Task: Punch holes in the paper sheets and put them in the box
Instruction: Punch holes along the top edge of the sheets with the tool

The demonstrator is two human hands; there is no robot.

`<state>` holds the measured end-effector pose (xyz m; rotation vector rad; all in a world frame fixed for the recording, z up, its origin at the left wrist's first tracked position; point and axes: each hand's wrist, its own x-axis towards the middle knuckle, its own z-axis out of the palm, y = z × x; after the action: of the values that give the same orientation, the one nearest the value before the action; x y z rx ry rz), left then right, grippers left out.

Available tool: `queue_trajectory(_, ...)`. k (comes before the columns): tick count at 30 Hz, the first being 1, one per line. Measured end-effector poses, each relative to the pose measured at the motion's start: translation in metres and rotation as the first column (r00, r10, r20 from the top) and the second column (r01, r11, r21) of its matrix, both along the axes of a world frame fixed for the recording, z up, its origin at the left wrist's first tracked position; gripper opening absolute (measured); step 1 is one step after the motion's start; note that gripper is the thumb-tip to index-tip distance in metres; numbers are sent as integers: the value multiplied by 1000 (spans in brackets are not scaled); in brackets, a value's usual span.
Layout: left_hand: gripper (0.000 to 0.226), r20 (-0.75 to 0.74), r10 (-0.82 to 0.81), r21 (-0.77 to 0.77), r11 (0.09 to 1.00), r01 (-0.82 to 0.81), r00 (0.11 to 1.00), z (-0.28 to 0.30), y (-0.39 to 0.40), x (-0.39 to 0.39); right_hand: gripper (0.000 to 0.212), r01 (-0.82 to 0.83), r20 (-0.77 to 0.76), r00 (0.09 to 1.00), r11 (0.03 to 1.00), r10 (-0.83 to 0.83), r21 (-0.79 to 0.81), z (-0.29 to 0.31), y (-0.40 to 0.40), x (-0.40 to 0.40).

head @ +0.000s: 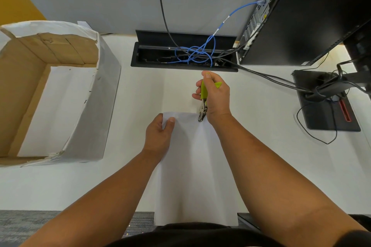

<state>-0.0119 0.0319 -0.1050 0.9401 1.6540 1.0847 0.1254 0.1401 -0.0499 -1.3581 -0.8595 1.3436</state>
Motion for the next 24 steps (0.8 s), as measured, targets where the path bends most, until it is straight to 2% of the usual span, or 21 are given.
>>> queue_trajectory(13, 15, 8, 9, -5, 1000, -9, 1000, -2, -1, 0, 14, 4, -9, 1000, 999, -4, 37, -3, -1, 1)
queue_trajectory(24, 11, 15, 0, -21, 1000, 0, 1000, -2, -3, 1, 15, 18, 23, 1000, 997, -19, 72, -5, -3, 2)
